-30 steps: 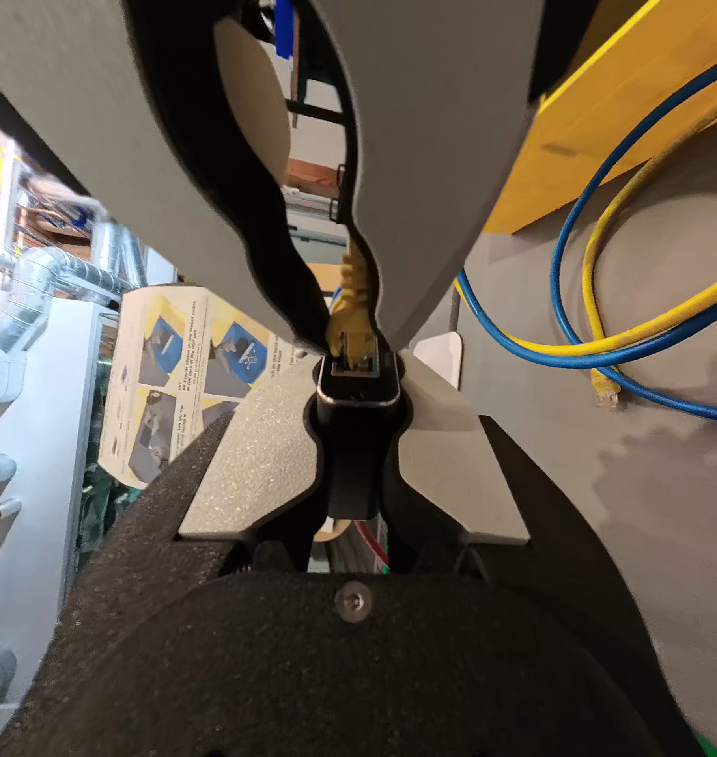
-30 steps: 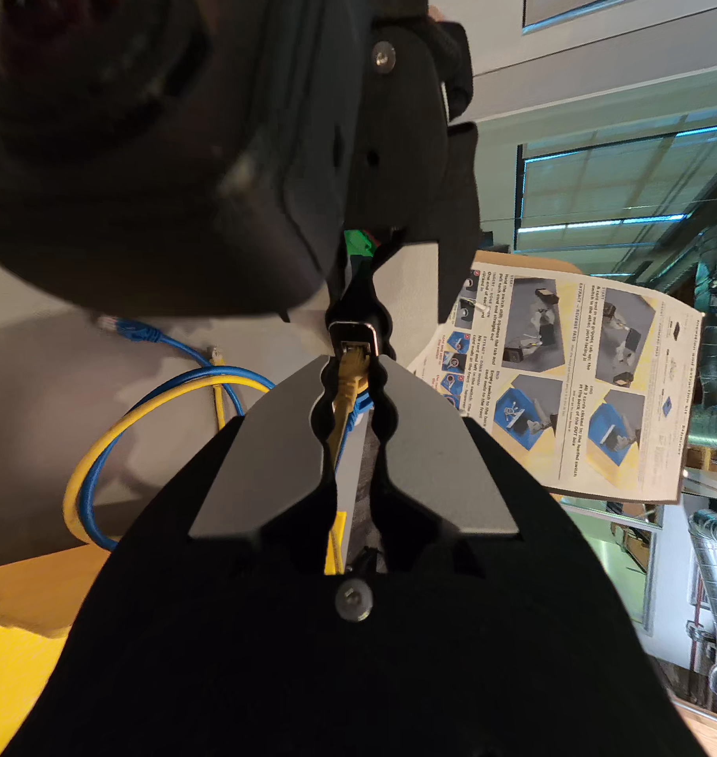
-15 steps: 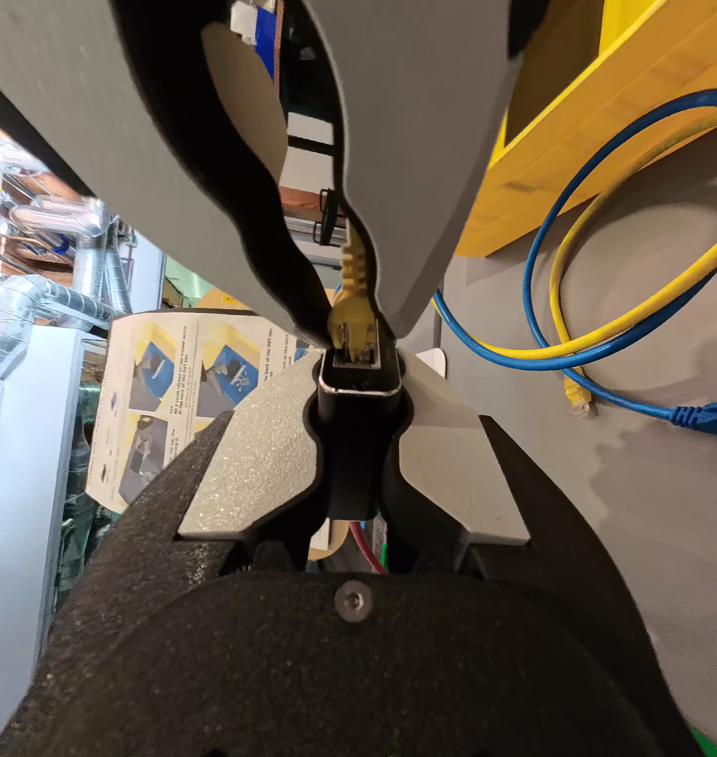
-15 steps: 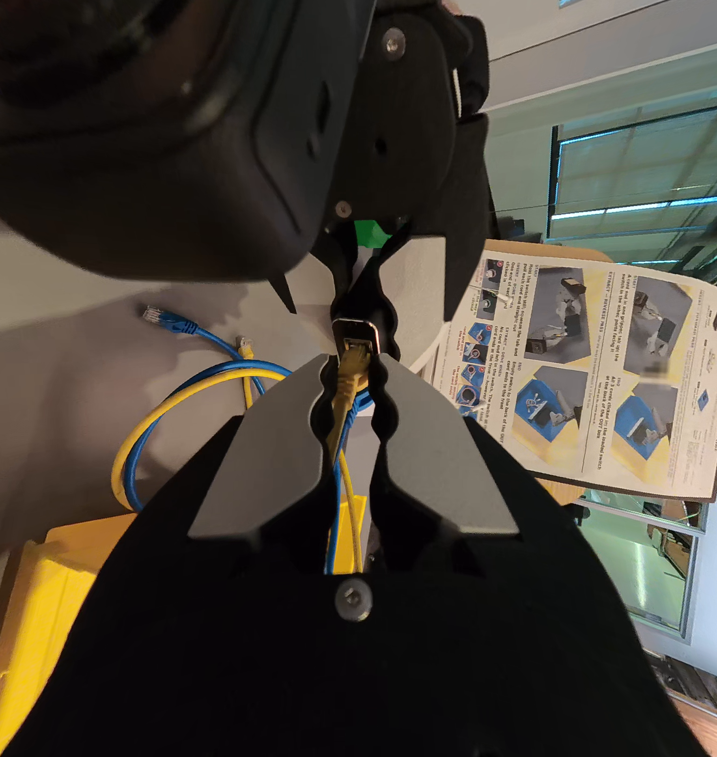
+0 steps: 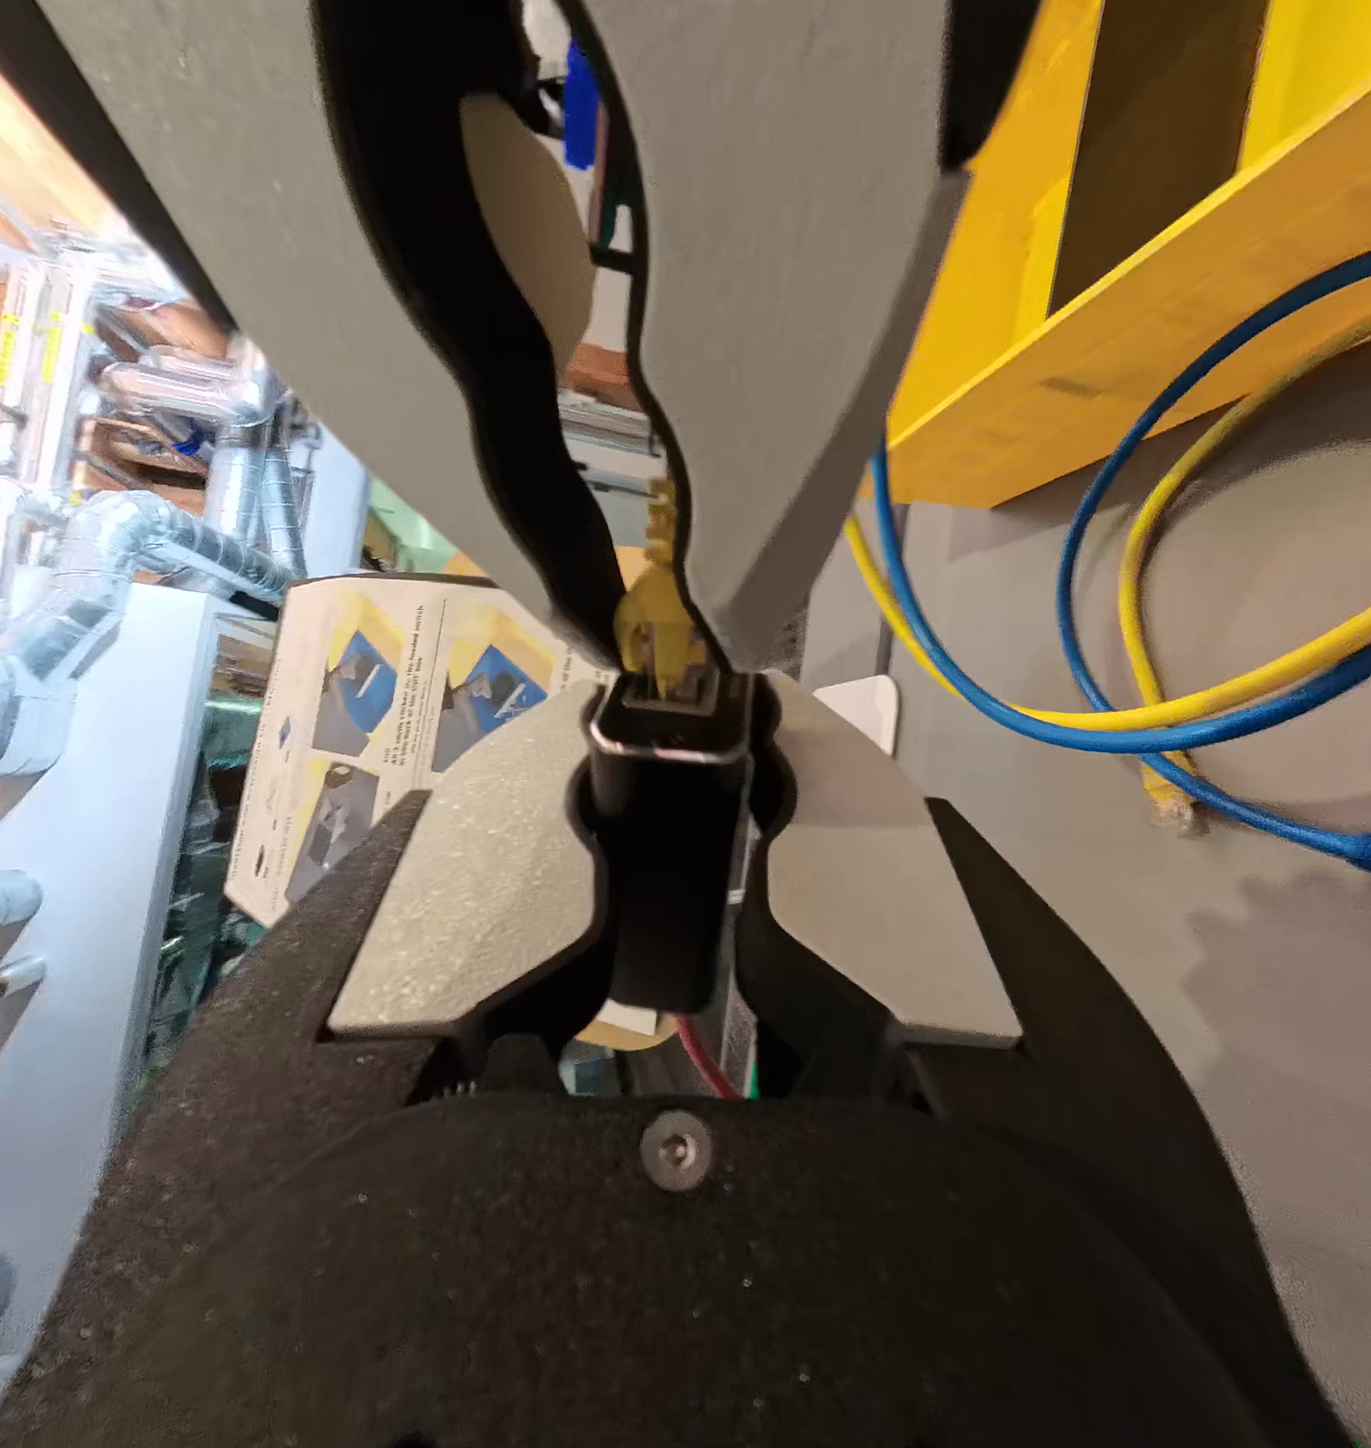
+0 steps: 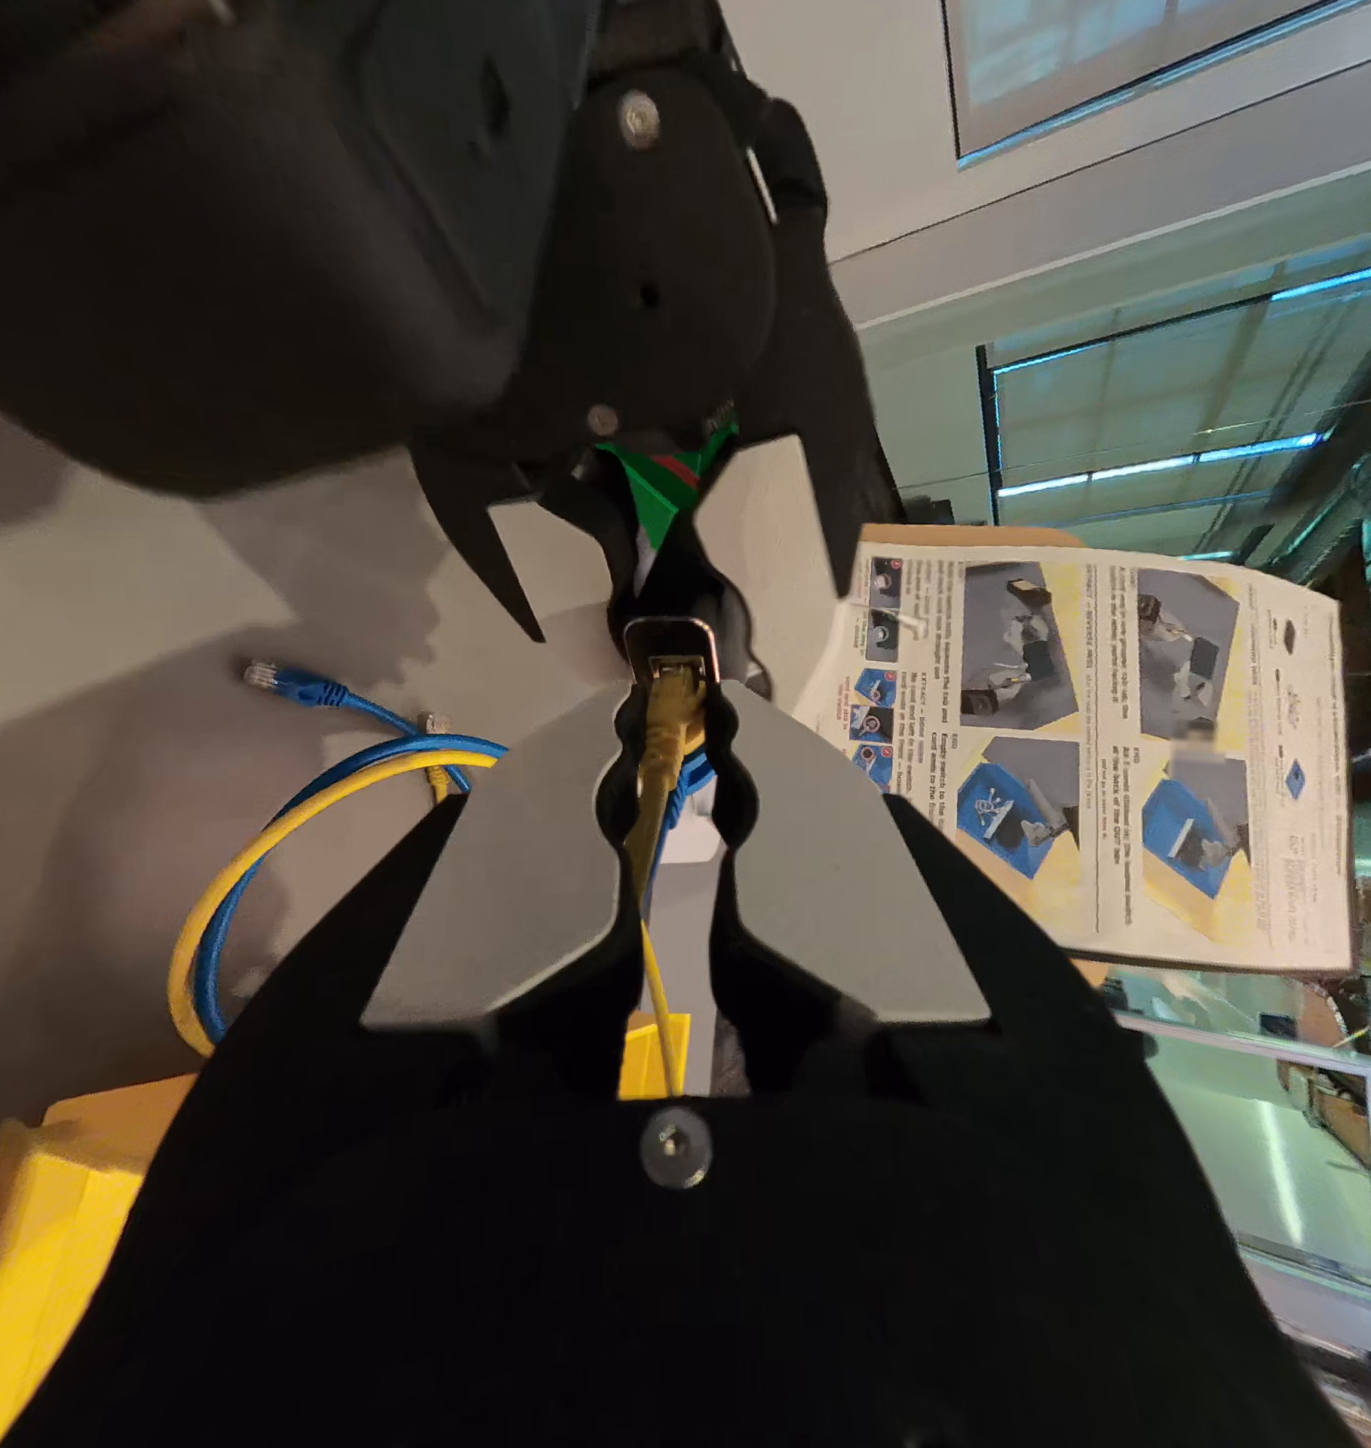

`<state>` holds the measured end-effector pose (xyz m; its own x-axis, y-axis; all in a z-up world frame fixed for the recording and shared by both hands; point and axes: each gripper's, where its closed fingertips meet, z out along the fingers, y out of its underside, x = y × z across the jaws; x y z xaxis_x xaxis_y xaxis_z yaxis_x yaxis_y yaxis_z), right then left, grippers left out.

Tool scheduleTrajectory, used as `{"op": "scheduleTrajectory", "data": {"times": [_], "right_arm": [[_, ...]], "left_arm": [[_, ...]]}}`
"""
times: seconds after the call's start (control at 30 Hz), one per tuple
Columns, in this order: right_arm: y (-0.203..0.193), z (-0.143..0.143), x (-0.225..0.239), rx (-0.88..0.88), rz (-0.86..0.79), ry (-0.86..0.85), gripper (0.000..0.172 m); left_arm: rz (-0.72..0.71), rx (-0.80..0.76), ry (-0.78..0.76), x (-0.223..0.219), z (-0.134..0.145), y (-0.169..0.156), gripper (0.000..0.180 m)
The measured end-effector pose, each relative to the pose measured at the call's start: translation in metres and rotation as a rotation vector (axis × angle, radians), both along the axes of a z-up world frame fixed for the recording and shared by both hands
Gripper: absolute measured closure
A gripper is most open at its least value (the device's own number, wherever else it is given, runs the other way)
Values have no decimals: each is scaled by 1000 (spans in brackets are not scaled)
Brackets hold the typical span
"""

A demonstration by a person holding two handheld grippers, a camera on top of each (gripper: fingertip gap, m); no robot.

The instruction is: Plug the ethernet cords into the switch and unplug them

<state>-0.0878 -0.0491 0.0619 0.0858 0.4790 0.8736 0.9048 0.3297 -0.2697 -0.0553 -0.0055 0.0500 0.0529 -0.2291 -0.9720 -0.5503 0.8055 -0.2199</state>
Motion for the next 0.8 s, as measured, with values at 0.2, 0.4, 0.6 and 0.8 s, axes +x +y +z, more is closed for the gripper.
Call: {"op": "scheduleTrajectory", "data": {"times": [0.2,0.4,0.6,0.8], "right_arm": [[3,-4,-6,15,41,4,156],[12,7,-6,157,26,-24,153],[1,17,-12,220,68,-21,153],[-1,12,-15,183,94,-6,154]], "left_arm": [[48,-5,-18,2,-4,10,139],[81,63,-59,-9,13,15,139],[76,85,-85,-14,25,11,139],[70,124,-59,-12,22,6,139]]}}
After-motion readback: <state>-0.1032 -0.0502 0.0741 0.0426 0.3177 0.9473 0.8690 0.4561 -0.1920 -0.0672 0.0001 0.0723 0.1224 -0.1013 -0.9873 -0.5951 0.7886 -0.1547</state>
